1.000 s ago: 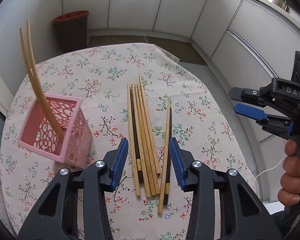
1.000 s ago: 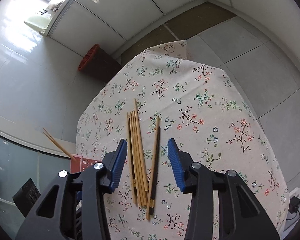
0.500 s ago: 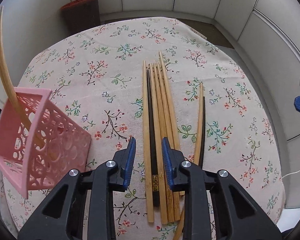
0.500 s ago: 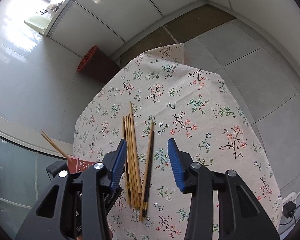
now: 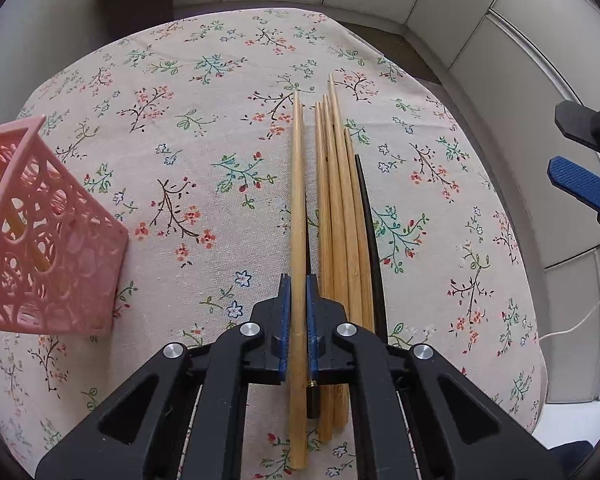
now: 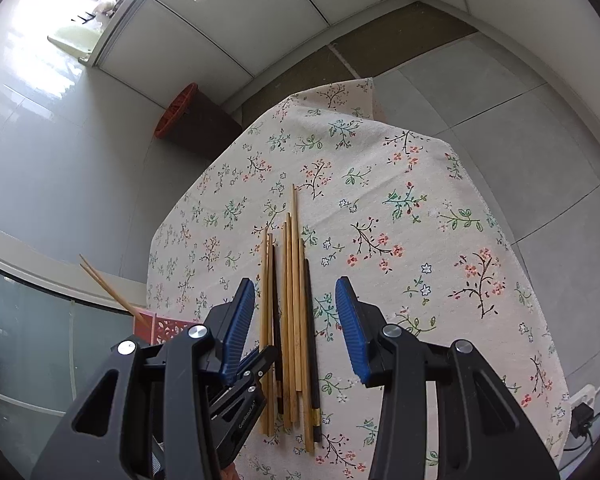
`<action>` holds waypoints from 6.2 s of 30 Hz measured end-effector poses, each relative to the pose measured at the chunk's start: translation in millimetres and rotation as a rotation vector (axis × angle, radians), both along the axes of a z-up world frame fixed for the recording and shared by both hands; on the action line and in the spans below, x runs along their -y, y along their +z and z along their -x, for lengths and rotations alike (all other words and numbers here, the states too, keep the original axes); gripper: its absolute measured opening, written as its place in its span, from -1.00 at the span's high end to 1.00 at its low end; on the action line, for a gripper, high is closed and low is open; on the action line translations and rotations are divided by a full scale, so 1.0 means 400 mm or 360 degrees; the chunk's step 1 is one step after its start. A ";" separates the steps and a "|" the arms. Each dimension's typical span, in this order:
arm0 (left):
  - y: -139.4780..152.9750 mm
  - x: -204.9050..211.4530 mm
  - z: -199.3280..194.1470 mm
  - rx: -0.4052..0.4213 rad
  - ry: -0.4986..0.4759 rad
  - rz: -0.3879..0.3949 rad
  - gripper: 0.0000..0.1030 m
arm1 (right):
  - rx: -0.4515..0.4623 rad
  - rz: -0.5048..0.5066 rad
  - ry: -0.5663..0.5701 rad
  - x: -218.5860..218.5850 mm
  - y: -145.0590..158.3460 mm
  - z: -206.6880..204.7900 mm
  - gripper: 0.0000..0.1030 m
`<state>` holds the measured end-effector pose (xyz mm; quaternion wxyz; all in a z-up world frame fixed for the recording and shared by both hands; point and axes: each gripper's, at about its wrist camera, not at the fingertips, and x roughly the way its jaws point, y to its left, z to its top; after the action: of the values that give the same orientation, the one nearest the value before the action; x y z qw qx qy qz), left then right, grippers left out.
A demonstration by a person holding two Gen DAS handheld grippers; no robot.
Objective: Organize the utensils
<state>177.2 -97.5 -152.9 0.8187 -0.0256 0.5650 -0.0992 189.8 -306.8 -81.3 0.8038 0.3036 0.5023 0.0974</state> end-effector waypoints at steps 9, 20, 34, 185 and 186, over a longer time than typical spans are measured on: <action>0.006 -0.049 -0.004 -0.0036 0.0073 0.0173 0.87 | -0.0057 0.0080 0.0091 -0.040 -0.025 -0.009 0.16; -0.008 -0.047 -0.015 -0.0046 0.0059 0.0088 0.79 | -0.0053 0.0099 0.0158 -0.069 -0.028 -0.009 0.16; 0.003 -0.038 -0.034 0.0037 0.0018 0.0032 0.74 | -0.0120 0.0081 0.0218 -0.095 -0.063 -0.013 0.36; 0.361 -0.488 0.134 0.0548 0.0731 0.0089 -0.49 | 0.0990 0.0312 0.0472 -0.449 0.217 0.067 0.46; 0.364 -0.477 0.136 0.0550 0.0713 0.0098 -0.49 | 0.0960 0.0324 0.0445 -0.426 0.222 0.065 0.39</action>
<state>122.8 93.1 -7.4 0.9032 -0.1575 0.3942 0.0641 163.8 -136.3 7.4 0.9211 0.1076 0.2860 0.2414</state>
